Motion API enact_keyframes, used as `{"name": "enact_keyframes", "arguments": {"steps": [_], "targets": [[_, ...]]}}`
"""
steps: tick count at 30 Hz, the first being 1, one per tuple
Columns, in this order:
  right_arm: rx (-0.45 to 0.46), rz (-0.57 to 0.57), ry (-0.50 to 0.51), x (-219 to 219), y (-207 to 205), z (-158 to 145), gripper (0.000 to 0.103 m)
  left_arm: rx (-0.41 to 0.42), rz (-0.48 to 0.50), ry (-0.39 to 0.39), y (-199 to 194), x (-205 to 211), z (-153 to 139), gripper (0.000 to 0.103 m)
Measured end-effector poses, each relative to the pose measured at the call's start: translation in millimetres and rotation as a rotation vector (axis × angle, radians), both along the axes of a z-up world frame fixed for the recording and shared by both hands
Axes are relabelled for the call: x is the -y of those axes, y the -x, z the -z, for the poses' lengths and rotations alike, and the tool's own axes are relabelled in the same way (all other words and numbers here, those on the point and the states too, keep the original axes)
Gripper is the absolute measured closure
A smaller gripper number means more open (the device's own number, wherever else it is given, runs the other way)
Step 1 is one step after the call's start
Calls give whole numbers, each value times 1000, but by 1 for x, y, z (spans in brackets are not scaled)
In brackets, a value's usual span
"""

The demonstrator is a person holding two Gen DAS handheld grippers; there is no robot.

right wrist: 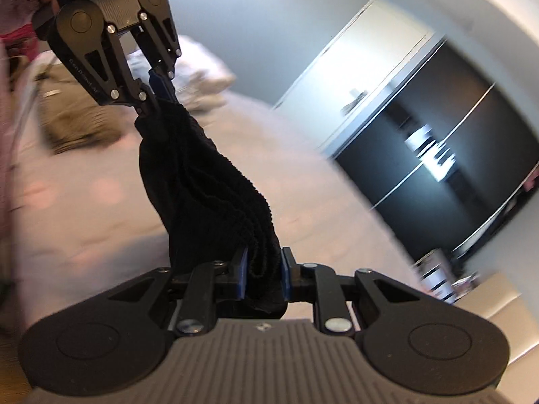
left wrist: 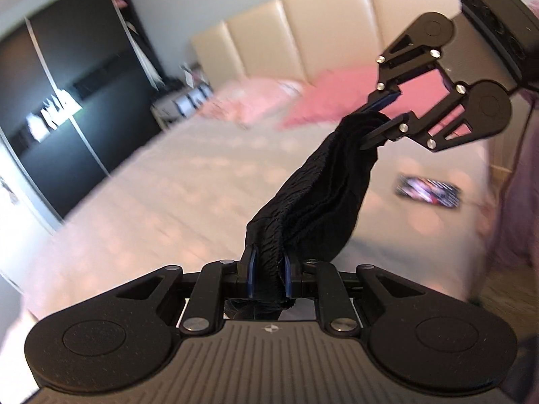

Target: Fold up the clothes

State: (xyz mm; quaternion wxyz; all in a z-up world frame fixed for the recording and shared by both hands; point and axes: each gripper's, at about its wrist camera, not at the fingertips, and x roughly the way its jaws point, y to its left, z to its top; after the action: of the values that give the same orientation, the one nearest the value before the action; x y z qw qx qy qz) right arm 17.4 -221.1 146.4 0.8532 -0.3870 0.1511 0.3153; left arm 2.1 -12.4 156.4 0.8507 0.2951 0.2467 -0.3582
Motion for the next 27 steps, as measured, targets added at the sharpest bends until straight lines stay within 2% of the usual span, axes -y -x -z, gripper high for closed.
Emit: {"name": "enact_keyframes", "arguments": {"steps": [6,9,12,16,23,27], "targets": [[-165,-19,-44,22,64,33,81,-158,75,-8,63,-11,40,89],[-236,-34,-37,26,98,54,81,-263,66,16,84,-21,55,90],[-306,-41,-37,28,127,73,81,-330,67,16,98,-29,65,91],[-345,-44,-34,21,114,74,81,-345,56,7,99,-34,70,91],[-371,22,-71,21,76,66,82,-358,30,46,74,-27,75,91],[-452,43,-77,13,35,68,82,-391,-4,79,50,-31,81,91]]}}
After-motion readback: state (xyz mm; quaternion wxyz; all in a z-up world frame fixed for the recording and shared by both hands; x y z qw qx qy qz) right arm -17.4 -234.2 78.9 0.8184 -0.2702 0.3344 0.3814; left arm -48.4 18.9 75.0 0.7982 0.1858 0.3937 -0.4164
